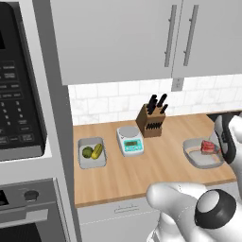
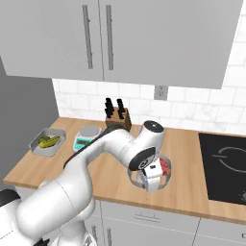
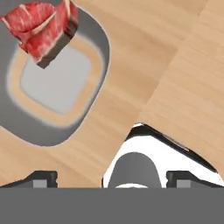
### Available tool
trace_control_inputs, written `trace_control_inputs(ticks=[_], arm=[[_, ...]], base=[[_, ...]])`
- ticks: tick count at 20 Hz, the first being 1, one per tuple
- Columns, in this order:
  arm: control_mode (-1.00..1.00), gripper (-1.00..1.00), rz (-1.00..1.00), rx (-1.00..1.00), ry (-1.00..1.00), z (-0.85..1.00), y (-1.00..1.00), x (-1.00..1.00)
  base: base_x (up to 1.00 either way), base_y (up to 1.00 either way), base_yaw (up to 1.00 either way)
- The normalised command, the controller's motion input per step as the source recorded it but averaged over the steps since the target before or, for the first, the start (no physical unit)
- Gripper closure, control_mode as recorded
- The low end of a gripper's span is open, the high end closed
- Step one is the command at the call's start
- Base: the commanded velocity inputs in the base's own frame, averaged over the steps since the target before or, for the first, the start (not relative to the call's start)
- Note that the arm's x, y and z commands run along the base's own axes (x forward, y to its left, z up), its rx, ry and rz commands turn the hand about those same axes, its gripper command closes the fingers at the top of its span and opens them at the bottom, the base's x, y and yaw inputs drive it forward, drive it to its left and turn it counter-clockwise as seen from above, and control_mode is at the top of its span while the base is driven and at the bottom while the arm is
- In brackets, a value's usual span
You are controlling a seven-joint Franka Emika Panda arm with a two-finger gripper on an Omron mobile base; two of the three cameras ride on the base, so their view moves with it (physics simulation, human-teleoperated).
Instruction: Take the meat container that has the steak and place it on the second highest rack of the freezer. Then take the vegetable container that has the lime and cucumber and place it on the highest rack of the freezer.
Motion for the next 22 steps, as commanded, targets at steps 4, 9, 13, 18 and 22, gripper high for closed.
trace_control_inputs(ticks=[4,9,13,18,22], arm=[[-1.00,-1.00,-0.30,0.03,0.02,-0.64,0.00,0.11],[-1.00,-1.00,-0.22,0.02,0.07,-0.55,0.00,0.43],[-1.00,-1.00,-0.08,0.02,0.01,-0.35,-0.04,0.35],[-1.00,-1.00,0.00,0.05,0.00,-0.08,-0.12,0.02],[-1.00,-1.00,0.00,0.01,0.00,-0.03,-0.07,0.03]], base=[[0.00,0.00,0.00],[0.00,0.00,0.00],[0.00,0.00,0.00],[0.00,0.00,0.00],[0.00,0.00,0.00]])
